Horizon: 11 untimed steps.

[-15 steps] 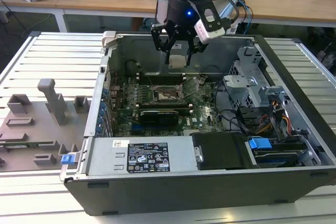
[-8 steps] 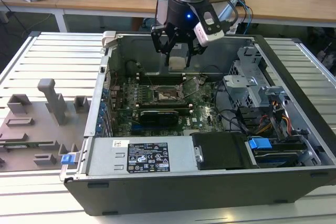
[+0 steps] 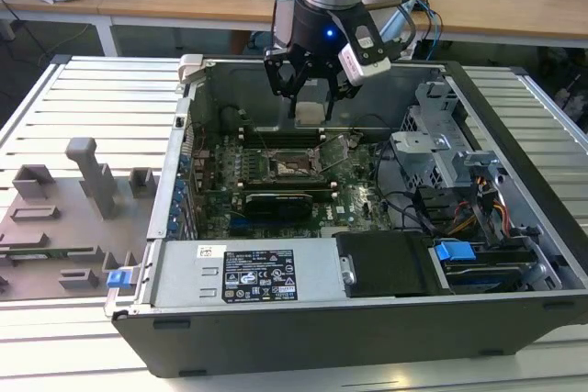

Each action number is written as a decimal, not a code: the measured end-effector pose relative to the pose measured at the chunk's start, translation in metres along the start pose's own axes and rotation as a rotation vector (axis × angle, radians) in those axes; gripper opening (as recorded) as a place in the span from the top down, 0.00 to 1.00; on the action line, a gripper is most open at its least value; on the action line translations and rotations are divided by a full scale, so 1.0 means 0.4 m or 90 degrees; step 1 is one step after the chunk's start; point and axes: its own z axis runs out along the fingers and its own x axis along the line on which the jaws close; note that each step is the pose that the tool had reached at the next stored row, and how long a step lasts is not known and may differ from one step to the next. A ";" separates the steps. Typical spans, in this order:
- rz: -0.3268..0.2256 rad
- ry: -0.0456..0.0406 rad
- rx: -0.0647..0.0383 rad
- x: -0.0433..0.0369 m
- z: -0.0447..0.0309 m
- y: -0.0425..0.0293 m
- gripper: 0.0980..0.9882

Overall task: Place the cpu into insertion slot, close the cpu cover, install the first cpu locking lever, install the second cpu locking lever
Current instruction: 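Place the cpu into insertion slot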

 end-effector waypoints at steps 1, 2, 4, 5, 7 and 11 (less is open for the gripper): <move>0.000 0.0000 0.000 0.000 0.002 0.000 0.50; 0.000 0.0000 0.000 0.000 0.006 -0.001 0.50; 0.000 0.0000 0.000 0.000 0.012 -0.001 0.50; 0.000 0.0000 0.000 0.000 0.013 -0.001 0.50; 0.000 0.0000 0.000 0.000 0.017 -0.002 0.50; 0.000 0.0000 0.000 -0.001 0.029 -0.003 0.50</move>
